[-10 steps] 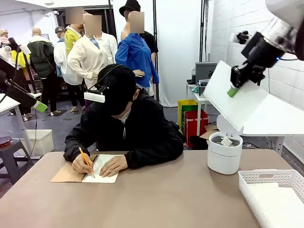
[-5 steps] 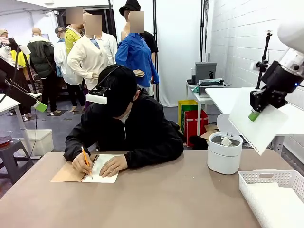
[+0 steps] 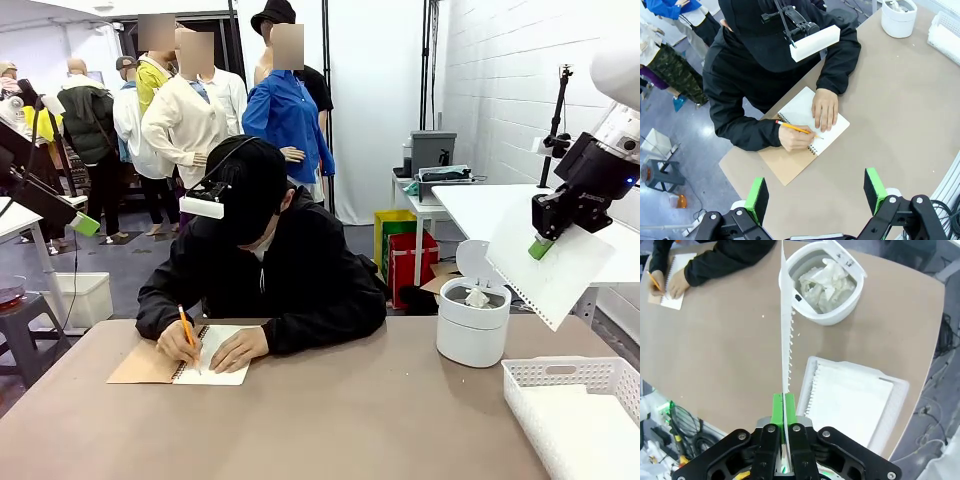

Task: Sort the paper based on its condition.
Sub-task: If a person hands you a paper, place it in the Organizing basket , and if it's crumpled, put it in the Trash can.

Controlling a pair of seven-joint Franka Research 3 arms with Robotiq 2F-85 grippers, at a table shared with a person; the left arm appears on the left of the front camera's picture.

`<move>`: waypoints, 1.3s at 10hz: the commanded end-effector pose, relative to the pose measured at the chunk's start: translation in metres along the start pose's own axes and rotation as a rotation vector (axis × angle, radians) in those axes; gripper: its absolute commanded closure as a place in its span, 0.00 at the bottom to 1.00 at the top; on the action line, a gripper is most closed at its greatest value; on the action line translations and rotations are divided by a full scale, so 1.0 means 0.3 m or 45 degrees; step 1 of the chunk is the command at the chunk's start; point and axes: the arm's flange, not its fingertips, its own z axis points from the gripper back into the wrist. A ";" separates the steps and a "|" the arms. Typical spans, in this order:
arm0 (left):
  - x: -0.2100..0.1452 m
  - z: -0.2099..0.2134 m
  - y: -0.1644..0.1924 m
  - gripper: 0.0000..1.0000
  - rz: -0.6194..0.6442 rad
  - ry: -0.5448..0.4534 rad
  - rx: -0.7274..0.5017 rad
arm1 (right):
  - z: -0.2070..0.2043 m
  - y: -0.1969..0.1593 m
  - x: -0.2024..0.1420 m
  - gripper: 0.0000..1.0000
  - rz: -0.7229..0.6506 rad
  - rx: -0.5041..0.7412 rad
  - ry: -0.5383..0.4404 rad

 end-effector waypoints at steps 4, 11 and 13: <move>0.000 0.001 0.001 0.00 0.003 0.001 -0.001 | -0.008 0.002 0.003 1.00 0.016 -0.009 -0.016; 0.000 0.001 0.001 0.00 0.003 0.001 -0.001 | 0.053 -0.076 -0.236 1.00 -0.021 -0.034 -0.013; 0.000 0.001 0.001 0.00 0.003 0.001 -0.001 | -0.009 -0.107 -0.271 1.00 -0.024 -0.067 0.012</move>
